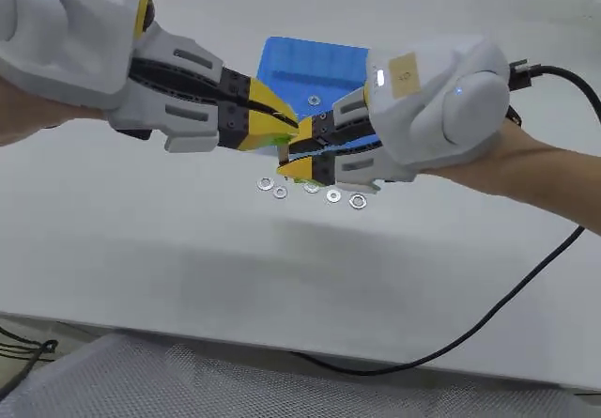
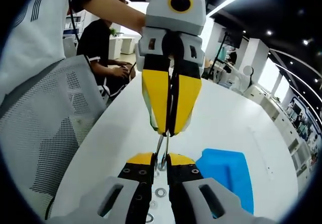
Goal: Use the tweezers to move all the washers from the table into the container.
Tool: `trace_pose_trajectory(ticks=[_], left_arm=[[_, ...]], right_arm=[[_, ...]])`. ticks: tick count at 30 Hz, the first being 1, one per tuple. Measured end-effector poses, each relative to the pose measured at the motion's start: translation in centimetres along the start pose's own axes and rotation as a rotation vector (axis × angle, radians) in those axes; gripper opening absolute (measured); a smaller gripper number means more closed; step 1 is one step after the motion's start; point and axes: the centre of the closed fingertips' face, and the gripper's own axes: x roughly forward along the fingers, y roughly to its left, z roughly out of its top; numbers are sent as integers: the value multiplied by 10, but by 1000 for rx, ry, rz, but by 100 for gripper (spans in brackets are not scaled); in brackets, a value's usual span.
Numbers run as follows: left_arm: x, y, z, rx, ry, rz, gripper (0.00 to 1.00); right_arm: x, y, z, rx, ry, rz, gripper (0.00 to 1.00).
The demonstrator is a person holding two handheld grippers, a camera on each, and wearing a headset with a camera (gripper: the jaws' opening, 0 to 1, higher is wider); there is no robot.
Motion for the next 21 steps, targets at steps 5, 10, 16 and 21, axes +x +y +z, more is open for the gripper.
trace_pose_trajectory(ticks=[5,10,16,21], left_arm=[[1,0,-9,-40,-2,-1,5],[4,1,-18,-88,-5,-3,5],[5,7,-23,-126,-18,2,5],[9,9,-26,-128,-11,0,5]], right_arm=[[7,3,-6,13,1,18,11],[13,7,-13,24,7,28,11],[15,5,-18,42,8,23,11],[17,3,-21,53,11,21,11]])
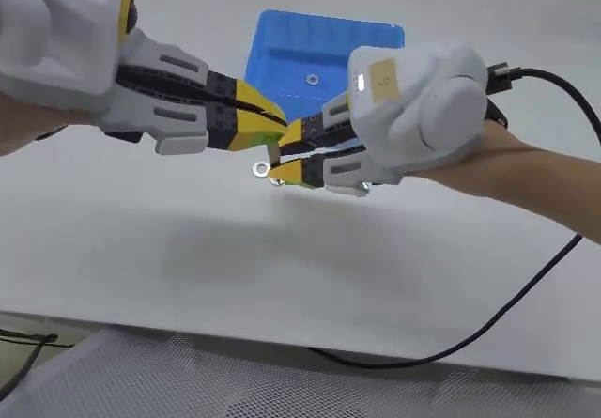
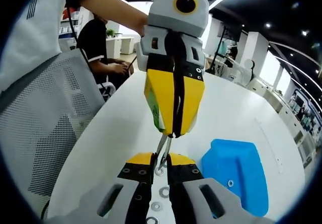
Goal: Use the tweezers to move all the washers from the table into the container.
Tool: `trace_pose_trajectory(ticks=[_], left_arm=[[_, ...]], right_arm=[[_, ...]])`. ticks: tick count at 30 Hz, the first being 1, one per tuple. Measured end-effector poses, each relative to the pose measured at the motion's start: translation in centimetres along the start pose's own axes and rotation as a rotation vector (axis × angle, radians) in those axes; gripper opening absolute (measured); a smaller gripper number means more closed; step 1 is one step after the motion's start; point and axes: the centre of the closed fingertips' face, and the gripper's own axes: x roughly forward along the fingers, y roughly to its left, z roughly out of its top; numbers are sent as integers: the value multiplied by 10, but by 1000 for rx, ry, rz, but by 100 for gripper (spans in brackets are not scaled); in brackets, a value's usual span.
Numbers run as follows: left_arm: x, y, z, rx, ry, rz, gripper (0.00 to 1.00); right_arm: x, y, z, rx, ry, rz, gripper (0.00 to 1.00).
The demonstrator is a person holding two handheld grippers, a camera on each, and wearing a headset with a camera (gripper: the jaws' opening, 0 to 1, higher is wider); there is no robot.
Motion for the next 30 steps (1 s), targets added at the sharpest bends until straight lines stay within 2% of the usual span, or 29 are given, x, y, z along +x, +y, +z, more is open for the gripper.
trace_pose_trajectory(ticks=[13,28,30], left_arm=[[2,2,-8,-6,0,5,5],[8,2,-9,-14,-10,-4,5],[9,1,-9,-15,-10,-13,5]], right_arm=[[6,0,-5,21,-7,5,11],[6,1,-9,40,-6,-1,12],[7,2,-10,61,-6,7,12]])
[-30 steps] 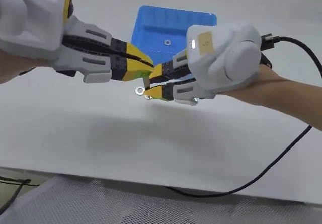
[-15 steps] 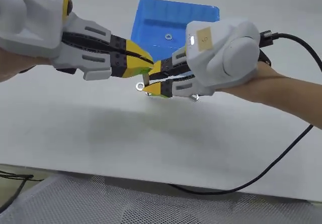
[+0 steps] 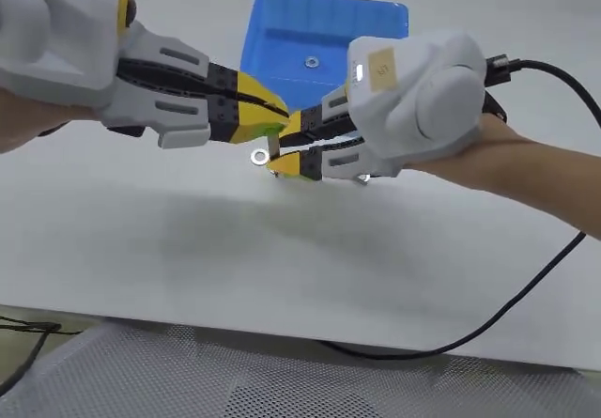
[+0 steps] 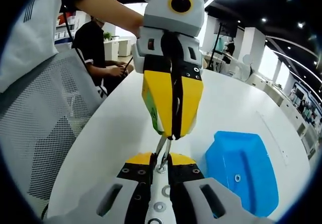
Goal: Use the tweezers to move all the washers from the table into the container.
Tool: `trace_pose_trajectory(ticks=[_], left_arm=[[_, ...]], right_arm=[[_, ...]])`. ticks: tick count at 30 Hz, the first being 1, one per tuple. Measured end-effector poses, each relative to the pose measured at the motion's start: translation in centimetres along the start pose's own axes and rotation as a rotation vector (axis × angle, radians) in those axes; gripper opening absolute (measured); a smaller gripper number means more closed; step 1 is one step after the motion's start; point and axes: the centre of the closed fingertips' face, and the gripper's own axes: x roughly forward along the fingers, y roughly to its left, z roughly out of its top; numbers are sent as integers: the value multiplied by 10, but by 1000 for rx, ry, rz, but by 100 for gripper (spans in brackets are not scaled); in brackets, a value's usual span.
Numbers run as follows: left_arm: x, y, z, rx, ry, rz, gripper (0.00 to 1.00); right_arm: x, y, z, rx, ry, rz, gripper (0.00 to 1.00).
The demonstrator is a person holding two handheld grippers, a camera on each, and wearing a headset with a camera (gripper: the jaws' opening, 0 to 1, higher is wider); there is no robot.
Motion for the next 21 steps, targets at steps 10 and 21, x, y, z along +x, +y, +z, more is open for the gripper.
trace_pose_trajectory(ticks=[10,21], left_arm=[[-1,1,0,-8,-3,0,5],[-8,1,6,-25,-5,-1,5]], right_arm=[[2,-3,-2,6,-2,-4,11],[-2,-2,7,-7,-4,-22,10]])
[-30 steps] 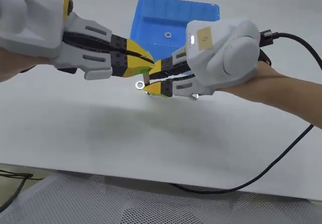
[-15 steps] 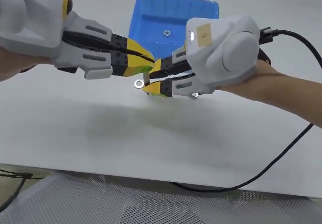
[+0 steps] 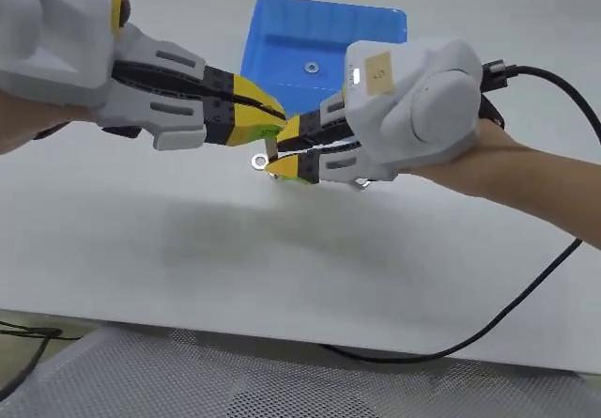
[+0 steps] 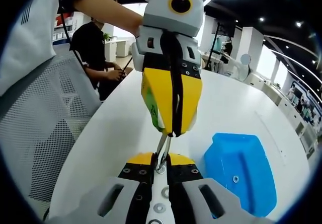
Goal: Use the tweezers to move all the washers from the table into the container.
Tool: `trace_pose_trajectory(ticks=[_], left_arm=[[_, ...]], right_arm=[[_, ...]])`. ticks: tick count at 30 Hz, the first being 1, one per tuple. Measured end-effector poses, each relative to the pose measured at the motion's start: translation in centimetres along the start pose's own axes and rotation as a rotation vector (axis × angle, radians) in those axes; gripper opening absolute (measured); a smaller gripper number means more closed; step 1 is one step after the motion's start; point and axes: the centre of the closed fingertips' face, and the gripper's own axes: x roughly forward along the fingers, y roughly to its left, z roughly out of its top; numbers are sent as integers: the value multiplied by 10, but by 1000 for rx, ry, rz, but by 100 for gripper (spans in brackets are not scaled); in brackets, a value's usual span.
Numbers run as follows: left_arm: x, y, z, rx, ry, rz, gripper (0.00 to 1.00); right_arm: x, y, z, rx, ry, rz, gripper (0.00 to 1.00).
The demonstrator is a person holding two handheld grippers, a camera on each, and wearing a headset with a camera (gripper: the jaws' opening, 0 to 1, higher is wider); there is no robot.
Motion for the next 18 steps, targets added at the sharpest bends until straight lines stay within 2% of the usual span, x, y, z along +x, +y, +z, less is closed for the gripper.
trace_pose_trajectory(ticks=[8,10,18], left_arm=[[-8,3,19,13,0,-6,5],[-9,3,25,29,3,-7,5],[-14,7,47,64,15,-23,5]], right_arm=[[-11,-5,17,-10,-27,-2,10],[-13,-8,17,-19,-31,-11,10],[-30,-19,36,-49,-55,-48,10]])
